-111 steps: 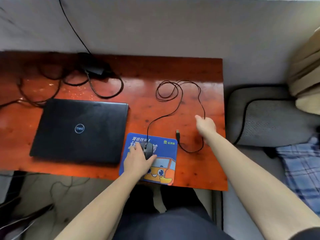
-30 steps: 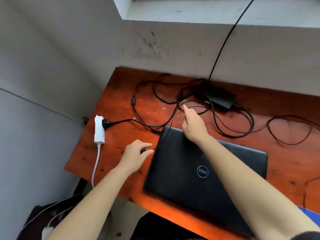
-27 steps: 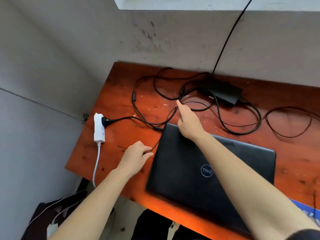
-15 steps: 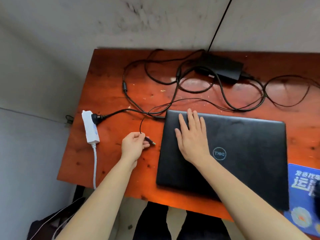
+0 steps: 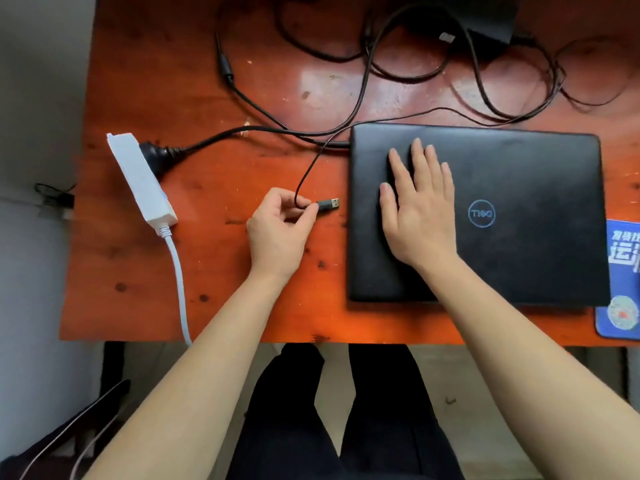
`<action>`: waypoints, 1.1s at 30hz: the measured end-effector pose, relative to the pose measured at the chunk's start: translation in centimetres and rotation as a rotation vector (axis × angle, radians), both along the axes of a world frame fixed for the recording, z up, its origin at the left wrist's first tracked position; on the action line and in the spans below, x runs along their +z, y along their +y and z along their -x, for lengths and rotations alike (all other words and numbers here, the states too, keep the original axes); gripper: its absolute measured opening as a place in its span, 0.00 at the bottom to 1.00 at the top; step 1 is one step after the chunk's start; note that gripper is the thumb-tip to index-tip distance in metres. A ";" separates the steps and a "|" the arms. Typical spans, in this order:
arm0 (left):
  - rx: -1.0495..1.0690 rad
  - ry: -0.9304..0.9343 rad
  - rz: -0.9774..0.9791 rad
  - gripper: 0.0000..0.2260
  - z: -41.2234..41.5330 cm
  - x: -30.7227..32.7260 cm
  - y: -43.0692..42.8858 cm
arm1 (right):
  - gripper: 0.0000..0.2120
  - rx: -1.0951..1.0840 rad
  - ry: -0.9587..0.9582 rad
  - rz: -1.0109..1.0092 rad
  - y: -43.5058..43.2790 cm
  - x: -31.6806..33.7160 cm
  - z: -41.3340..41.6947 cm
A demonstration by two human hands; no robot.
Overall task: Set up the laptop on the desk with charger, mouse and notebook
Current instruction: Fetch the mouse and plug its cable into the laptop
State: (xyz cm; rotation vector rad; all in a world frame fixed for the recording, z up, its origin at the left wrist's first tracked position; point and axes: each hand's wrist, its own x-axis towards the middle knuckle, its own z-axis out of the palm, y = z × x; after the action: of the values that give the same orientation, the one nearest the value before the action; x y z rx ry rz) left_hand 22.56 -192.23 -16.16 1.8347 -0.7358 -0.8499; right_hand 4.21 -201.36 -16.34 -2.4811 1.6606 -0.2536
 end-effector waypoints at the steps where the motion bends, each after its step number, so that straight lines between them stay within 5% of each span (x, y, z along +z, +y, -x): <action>1: -0.002 0.016 0.015 0.10 -0.1 0.0 -0.1 | 0.26 -0.007 -0.007 0.008 -0.1 0.2 0.0; 4: 0.013 0.075 0.058 0.20 0.0 -0.4 0.2 | 0.25 -0.025 -0.010 0.016 0.2 0.0 0.0; 8: -0.029 -0.169 0.093 0.35 0.5 -0.6 0.2 | 0.25 -0.028 -0.020 0.022 0.1 0.0 -0.1; 13: -0.268 -0.599 0.043 0.16 0.3 -0.3 -0.2 | 0.25 -0.038 -0.016 0.016 0.2 0.2 -0.2; 17: -0.421 -0.761 0.010 0.13 0.1 -0.2 -0.3 | 0.25 -0.043 -0.023 0.016 0.1 0.2 -0.1; 33: -0.289 -0.866 -0.101 0.10 1.3 -1.4 0.7 | 0.24 -0.052 -0.045 0.034 0.1 -0.3 0.1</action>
State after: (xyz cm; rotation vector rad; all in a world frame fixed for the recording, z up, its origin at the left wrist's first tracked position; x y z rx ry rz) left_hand 21.27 -191.57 -17.53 2.2163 -1.5417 -0.2191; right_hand 4.16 -201.24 -16.62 -2.4401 1.7181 -0.3431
